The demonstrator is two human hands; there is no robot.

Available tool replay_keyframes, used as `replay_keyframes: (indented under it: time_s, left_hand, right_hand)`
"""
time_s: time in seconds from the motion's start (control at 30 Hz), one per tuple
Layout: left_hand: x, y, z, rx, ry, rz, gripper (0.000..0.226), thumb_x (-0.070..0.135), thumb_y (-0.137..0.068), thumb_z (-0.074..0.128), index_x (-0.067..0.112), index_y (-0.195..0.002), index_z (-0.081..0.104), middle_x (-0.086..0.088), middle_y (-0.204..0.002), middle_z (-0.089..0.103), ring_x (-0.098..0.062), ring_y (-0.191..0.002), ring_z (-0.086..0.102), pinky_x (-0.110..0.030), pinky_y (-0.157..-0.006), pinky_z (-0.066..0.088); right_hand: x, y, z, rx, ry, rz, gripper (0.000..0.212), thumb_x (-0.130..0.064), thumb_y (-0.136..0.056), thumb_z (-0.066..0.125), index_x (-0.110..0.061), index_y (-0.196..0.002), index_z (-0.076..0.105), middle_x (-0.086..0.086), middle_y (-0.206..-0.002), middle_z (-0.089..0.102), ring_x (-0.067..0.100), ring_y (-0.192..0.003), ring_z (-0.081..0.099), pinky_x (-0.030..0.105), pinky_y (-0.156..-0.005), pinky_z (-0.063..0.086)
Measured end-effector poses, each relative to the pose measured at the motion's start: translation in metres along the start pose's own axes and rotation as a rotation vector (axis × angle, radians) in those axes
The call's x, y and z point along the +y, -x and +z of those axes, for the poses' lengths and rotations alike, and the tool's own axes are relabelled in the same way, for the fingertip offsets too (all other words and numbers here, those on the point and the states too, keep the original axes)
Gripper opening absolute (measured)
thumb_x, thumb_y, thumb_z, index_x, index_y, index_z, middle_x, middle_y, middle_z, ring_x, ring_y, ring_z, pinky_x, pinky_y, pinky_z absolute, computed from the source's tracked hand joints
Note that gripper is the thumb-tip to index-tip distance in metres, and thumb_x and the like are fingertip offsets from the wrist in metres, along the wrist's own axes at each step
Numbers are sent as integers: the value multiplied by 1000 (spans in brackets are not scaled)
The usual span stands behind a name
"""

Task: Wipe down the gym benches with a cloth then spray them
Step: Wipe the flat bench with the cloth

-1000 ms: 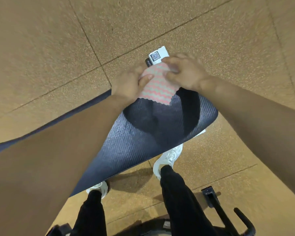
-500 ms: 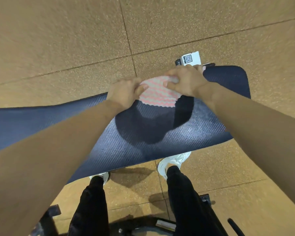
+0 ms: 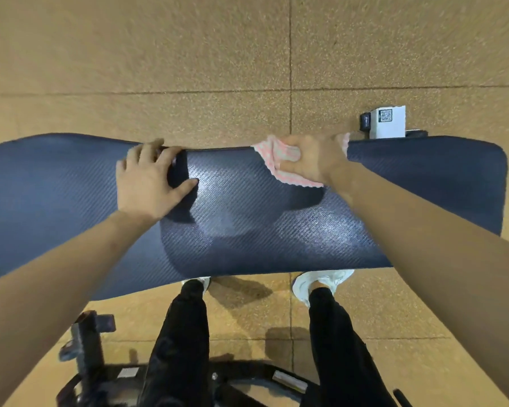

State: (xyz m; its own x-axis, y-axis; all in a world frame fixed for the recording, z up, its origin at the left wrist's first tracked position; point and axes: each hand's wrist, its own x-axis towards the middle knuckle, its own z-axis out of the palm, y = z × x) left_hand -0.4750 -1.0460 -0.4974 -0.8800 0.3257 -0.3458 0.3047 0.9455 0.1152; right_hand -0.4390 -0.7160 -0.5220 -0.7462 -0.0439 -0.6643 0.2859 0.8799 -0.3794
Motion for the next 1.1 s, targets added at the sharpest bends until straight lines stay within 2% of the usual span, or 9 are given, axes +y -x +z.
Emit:
replay_keyframes:
  time_s: [0.17, 0.3, 0.37, 0.5, 0.6, 0.7, 0.8, 0.93, 1.1]
  left_hand:
    - [-35, 17, 9, -35, 24, -58, 85, 77, -81, 59, 33, -152, 42, -7, -162, 34, -40, -147, 29, -64, -107, 39]
    - [-40, 17, 7, -53, 28, -33, 86, 79, -83, 54, 37, -156, 35, -3, -166, 29, -36, -151, 24, -60, -113, 34]
    - [-46, 18, 5, -74, 44, -3, 86, 75, -83, 57, 37, -157, 33, -1, -167, 26, -35, -152, 22, -57, -115, 31]
    - [-74, 20, -5, -122, 136, 123, 78, 58, -81, 72, 32, -151, 47, 1, -165, 32, -31, -150, 29, -56, -111, 38]
    - [-104, 32, -9, -100, 168, 146, 72, 49, -80, 76, 26, -145, 55, -3, -159, 42, -32, -142, 41, -54, -105, 42]
    - [-134, 51, -10, -18, 176, 6, 71, 48, -80, 78, 24, -143, 55, -5, -157, 45, -34, -140, 42, -55, -105, 41]
    - [-163, 67, -10, -3, 163, -208, 83, 58, -78, 76, 25, -149, 47, -5, -162, 37, -37, -146, 31, -57, -109, 36]
    - [-202, 75, -14, -23, 204, -416, 99, 72, -74, 72, 29, -155, 34, -5, -167, 23, -41, -151, 19, -64, -112, 31]
    - [-235, 70, -24, 65, 257, -481, 87, 68, -80, 69, 28, -152, 40, -6, -163, 32, -39, -147, 28, -60, -112, 32]
  right_hand:
    - [-60, -24, 20, -23, 58, 16, 57, -71, -84, 49, -46, -134, 57, -5, -125, 69, 30, -120, 60, 54, -105, 34]
    - [-100, -42, 34, -52, -8, 46, 62, -81, -70, 40, -51, -120, 61, -10, -108, 73, 26, -106, 65, 53, -103, 38]
    - [-115, -50, 42, -56, -81, 63, 63, -83, -69, 43, -54, -122, 61, -13, -107, 74, 22, -104, 66, 53, -104, 40]
    - [-149, -57, 47, -60, -71, 65, 52, -70, -86, 55, -42, -129, 62, -5, -120, 71, 24, -107, 64, 34, -91, 40]
    - [-179, -61, 51, -41, 18, 57, 45, -70, -85, 48, -43, -117, 65, -8, -111, 72, 23, -101, 63, 42, -92, 40]
    - [-205, -69, 59, -66, 24, 89, 26, -67, -83, 46, -45, -91, 56, -13, -78, 63, 25, -93, 64, 48, -99, 44]
    - [-228, -78, 66, -52, 42, 68, 28, -63, -84, 45, -37, -77, 48, -17, -72, 53, 25, -91, 62, 48, -98, 44]
    - [-254, -87, 71, -36, 22, 65, 22, -54, -93, 45, -34, -88, 53, -20, -72, 48, 20, -89, 57, 39, -88, 41]
    - [-290, -107, 82, -10, -82, -38, 26, -48, -87, 52, -26, -97, 63, -5, -92, 67, 24, -94, 64, 36, -81, 49]
